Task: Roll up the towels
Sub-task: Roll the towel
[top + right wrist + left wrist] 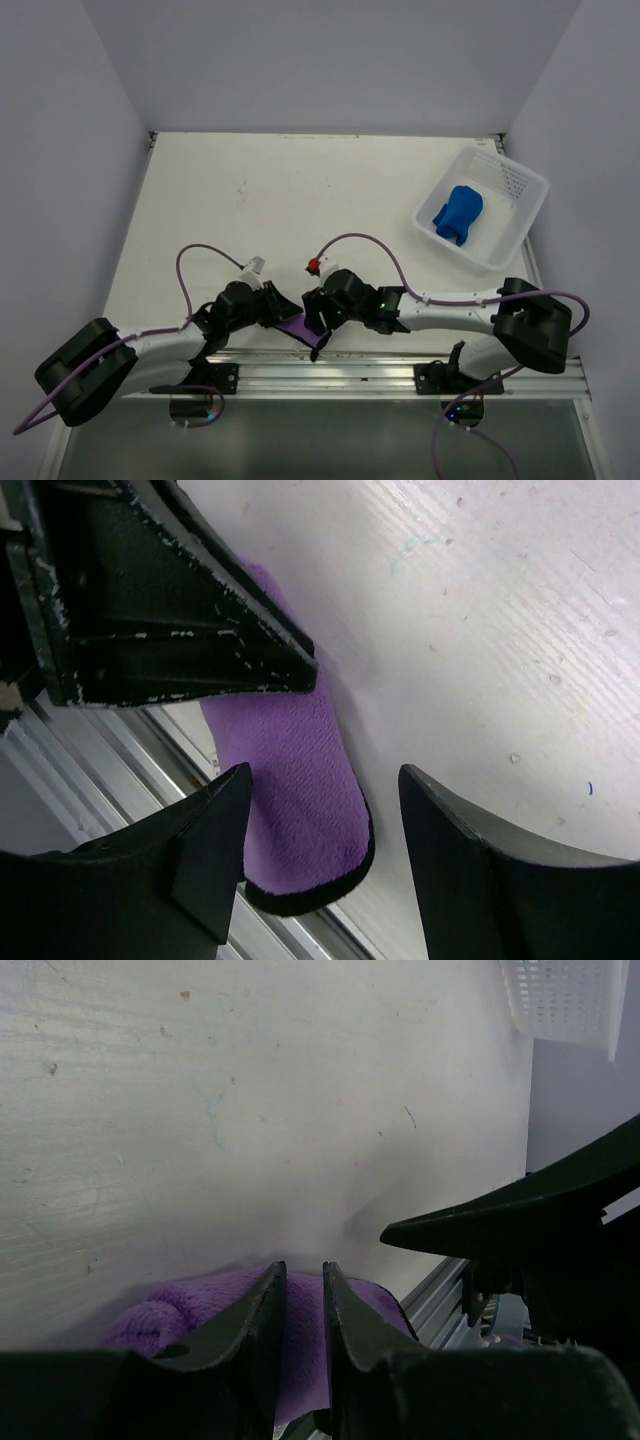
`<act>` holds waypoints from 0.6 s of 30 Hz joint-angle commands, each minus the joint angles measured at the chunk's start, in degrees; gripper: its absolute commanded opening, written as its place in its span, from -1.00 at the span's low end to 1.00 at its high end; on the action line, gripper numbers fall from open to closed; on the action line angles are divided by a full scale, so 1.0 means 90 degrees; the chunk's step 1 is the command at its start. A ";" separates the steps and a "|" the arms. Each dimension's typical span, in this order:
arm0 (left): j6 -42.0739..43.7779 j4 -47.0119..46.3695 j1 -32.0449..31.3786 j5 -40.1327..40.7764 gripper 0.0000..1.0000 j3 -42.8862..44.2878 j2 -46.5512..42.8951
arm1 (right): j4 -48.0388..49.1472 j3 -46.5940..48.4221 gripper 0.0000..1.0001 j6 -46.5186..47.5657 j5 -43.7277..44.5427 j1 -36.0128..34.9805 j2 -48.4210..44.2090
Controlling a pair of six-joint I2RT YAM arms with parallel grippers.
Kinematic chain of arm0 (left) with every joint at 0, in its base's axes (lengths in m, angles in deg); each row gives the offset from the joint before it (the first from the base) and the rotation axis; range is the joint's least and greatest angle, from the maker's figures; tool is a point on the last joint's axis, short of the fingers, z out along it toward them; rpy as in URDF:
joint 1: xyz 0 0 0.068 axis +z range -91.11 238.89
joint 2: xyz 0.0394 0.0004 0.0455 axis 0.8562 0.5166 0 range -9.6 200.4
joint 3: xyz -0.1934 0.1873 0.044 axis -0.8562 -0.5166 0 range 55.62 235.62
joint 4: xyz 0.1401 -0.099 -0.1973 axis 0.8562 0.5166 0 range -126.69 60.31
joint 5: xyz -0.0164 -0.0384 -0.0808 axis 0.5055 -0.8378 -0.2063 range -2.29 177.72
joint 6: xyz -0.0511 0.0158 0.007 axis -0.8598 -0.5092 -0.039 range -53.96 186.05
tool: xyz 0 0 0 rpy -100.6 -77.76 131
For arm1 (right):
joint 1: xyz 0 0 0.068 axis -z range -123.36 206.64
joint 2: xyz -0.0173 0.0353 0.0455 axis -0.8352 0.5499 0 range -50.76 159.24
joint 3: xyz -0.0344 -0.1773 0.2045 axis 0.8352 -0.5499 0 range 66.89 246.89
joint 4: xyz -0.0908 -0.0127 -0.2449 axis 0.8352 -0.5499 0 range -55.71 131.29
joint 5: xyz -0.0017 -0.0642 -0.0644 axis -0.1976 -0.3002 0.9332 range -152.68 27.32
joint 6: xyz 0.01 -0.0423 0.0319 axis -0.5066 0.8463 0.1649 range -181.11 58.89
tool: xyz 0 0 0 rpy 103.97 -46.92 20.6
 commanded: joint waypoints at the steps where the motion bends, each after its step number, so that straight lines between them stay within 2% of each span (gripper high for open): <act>1: 0.0106 0.0287 -0.0061 0.0167 -0.49 -0.0397 -0.0045 | 0.0552 -0.0010 0.29 -0.0153 -0.0453 0.0159 0.0295; 4: 0.0106 0.0287 -0.0051 0.0167 -0.49 -0.0407 -0.0036 | 0.0825 -0.0020 0.30 -0.0270 -0.0988 0.0189 0.0480; 8: 0.0106 0.0267 -0.0061 0.0167 -0.49 -0.0416 -0.0026 | 0.1177 -0.0156 0.33 -0.0465 -0.1223 0.0179 0.0549; 18: 0.0096 0.0238 -0.0061 0.0167 -0.49 -0.0416 -0.0026 | 0.1549 -0.0381 0.36 -0.0602 -0.1420 0.0189 0.0803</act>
